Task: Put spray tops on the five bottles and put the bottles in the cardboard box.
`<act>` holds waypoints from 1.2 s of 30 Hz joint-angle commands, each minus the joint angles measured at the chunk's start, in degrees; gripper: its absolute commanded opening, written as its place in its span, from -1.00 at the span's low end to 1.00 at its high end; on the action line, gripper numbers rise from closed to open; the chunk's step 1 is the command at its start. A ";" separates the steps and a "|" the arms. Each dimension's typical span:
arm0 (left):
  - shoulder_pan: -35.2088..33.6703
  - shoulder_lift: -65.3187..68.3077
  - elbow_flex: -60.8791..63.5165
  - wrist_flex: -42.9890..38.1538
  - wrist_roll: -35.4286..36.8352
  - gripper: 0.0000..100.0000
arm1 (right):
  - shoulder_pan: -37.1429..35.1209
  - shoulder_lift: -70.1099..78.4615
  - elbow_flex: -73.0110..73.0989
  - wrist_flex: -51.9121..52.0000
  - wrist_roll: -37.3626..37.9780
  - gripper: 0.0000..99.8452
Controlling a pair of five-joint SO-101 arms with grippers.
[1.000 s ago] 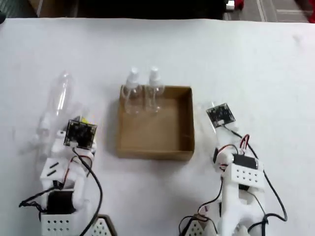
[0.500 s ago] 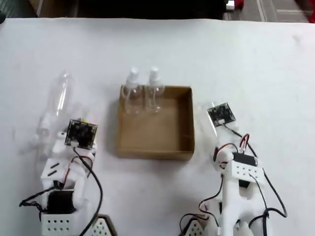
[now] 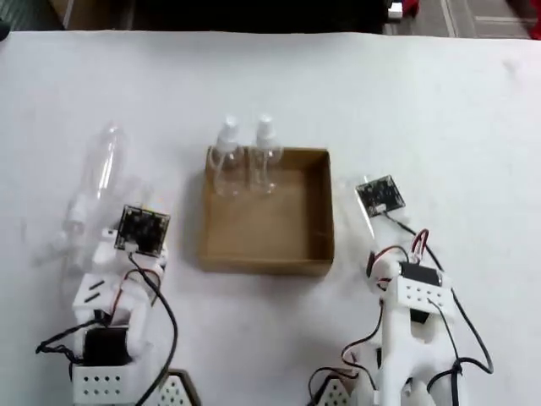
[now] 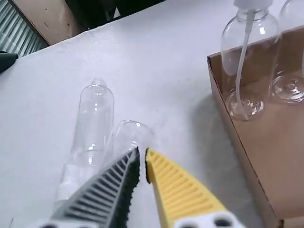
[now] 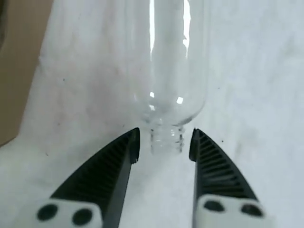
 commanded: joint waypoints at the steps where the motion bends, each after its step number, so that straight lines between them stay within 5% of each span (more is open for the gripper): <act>1: -0.04 -0.40 -0.79 0.00 -0.53 -0.92 | 0.04 0.22 -2.20 -1.01 -0.53 -0.71; 36: -0.40 -0.40 -1.14 0.18 -0.26 -0.92 | 3.12 -0.04 -1.76 -2.86 -3.25 -0.97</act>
